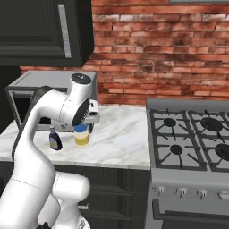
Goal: Place the mayonnaise and condiment bottle from the counter to the top shelf of the fridge. If the existing items in the fridge are on the top shelf, move them to other shelves.
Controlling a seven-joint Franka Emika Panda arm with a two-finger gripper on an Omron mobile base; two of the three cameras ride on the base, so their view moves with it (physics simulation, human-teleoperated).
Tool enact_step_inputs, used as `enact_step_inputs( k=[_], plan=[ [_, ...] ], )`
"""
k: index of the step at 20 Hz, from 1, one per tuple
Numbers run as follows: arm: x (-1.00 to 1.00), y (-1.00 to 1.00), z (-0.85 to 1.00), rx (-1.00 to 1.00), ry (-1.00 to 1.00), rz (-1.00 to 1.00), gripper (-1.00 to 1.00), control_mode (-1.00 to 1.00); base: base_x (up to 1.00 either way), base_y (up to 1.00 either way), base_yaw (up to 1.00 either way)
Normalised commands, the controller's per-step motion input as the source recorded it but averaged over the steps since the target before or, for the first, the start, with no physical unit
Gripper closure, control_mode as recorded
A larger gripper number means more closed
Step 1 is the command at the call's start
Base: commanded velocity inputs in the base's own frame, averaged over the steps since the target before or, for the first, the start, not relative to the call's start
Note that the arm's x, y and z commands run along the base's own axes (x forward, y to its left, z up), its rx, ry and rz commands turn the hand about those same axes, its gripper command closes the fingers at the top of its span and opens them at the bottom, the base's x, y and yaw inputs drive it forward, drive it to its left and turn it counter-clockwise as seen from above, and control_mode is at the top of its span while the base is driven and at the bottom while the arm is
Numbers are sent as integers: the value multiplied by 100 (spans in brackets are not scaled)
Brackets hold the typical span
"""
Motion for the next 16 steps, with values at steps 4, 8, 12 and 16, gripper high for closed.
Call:
enact_step_inputs(
  k=[4,8,12,16],
  plan=[
    [97,0,-68,2,-6,19,-100,-100,0,0,0],
    [53,-20,-31,19,-13,25,-100,-100,0,0,0],
    [60,-16,-22,28,-14,29,-100,-100,0,0,0],
    [58,0,-11,22,-2,30,-100,-100,0,0,0]
  ],
)
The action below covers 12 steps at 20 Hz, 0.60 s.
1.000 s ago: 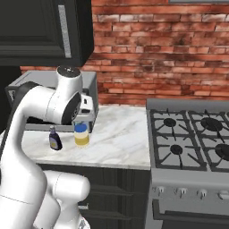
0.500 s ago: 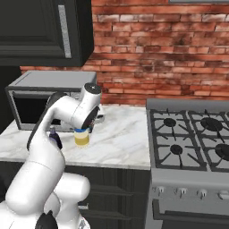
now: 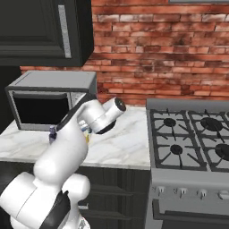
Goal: Place the mayonnaise and condiment bottle from the counter to the top shelf of the fridge. If the existing items in the fridge are on the top shelf, move them to other shelves.
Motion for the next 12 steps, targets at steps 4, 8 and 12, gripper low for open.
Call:
enact_step_inputs(
  k=[4,8,12],
  plan=[
    [29,11,-19,16,-14,23,-100,-100,0,0,0],
    [26,11,-27,20,-26,15,-100,-100,0,0,0],
    [22,33,-32,13,-22,11,-100,-100,0,0,0]
  ],
)
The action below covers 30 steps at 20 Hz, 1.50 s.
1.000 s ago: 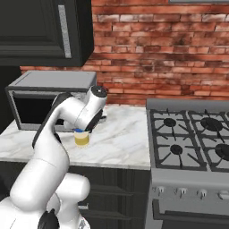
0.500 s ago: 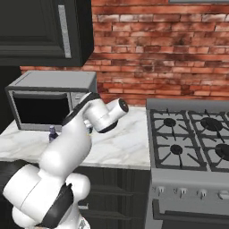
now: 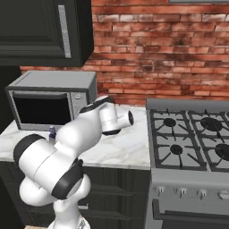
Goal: Place the mayonnaise and condiment bottle from the counter to the top shelf of the fridge. If the existing items in the fridge are on the top shelf, move them to other shelves.
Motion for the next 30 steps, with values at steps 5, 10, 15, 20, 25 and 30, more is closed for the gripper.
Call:
enact_step_inputs(
  k=[5,10,15,20,25,30],
  plan=[
    [10,35,-30,2,-8,1,-100,-100,0,0,0],
    [9,1,-21,0,0,0,-100,-100,0,0,0],
    [2,1,-19,0,0,0,-100,-100,0,0,0],
    [15,11,-1,1,0,0,-100,-100,0,0,0],
    [11,18,-5,4,0,0,-100,-100,0,0,0],
    [5,19,-23,2,0,0,-100,-100,0,0,0]
  ],
)
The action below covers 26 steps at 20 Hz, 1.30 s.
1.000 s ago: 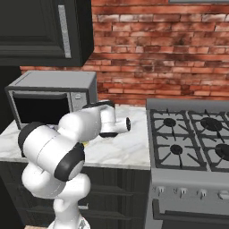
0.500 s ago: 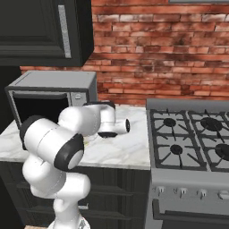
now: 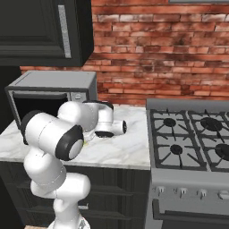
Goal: Place the mayonnaise and condiment bottle from the counter to the top shelf of the fridge. If the existing items in the fridge are on the top shelf, move them to other shelves.
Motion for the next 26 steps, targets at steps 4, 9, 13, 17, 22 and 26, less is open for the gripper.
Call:
enact_step_inputs(
  k=[4,9,13,17,22,26],
  plan=[
    [10,2,-3,3,0,-2,-100,-100,0,0,0],
    [0,0,0,0,0,-1,-100,-100,0,0,0],
    [0,0,-15,0,0,-2,-100,-100,0,0,0],
    [0,1,-15,5,0,-3,-100,-100,0,0,0],
    [0,6,-2,1,0,-1,100,-100,0,0,0],
    [0,1,4,0,0,0,100,-100,0,0,0]
  ],
)
